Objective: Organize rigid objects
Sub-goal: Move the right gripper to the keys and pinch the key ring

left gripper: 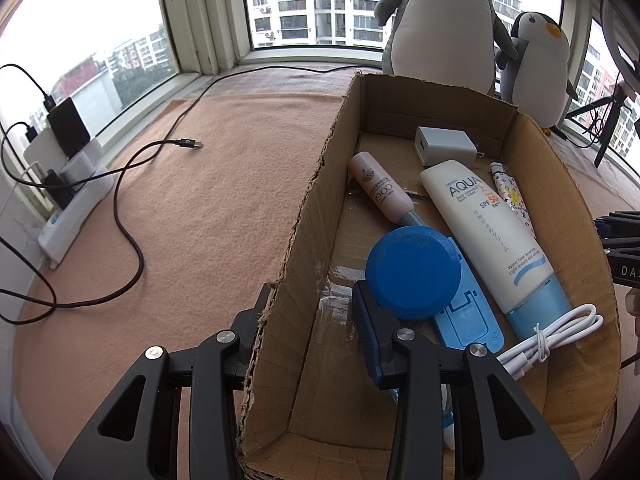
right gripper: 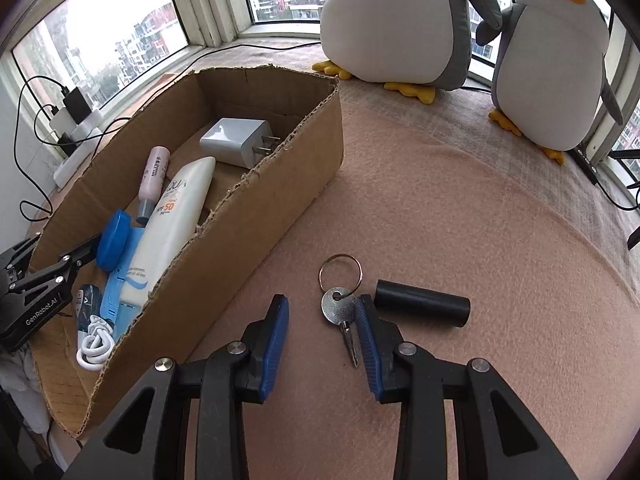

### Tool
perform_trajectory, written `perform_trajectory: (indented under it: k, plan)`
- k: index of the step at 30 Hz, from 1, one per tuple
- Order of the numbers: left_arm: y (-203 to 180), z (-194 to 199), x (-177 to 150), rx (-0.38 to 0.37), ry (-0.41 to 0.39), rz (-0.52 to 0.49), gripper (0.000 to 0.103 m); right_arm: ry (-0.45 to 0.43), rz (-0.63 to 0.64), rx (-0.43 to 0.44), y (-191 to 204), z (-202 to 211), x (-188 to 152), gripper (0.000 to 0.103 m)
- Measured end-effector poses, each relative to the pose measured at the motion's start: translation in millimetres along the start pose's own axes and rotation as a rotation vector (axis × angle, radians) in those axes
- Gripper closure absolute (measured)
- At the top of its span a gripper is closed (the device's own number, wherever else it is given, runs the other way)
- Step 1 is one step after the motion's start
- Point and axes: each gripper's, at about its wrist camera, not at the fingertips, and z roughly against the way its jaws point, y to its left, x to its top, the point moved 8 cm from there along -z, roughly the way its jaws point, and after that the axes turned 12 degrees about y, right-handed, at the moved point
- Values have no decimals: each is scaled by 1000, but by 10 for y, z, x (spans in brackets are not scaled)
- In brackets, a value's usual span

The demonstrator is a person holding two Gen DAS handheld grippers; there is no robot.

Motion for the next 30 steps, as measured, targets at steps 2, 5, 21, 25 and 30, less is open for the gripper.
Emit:
perform_trajectory:
  k: [2,5,21,25,30]
  plan:
    - [4,-1,-1,-1,0,1,65,3,11,-7,-12,-9,5,74]
    - [7,-3,-1,-2,0,2,65,10,29,-22,-11,-21,14,77]
    - [21,-7,-5,-4,0,3,65,16,-84,135,-141,50,-67,92]
    - [22,-6,-10,-5,0,7,65,8,-179,238,-257,92,-72,98]
    - [24,-6,-9,-5,-1,6,65,19,-252,308,-387,70,-94,100]
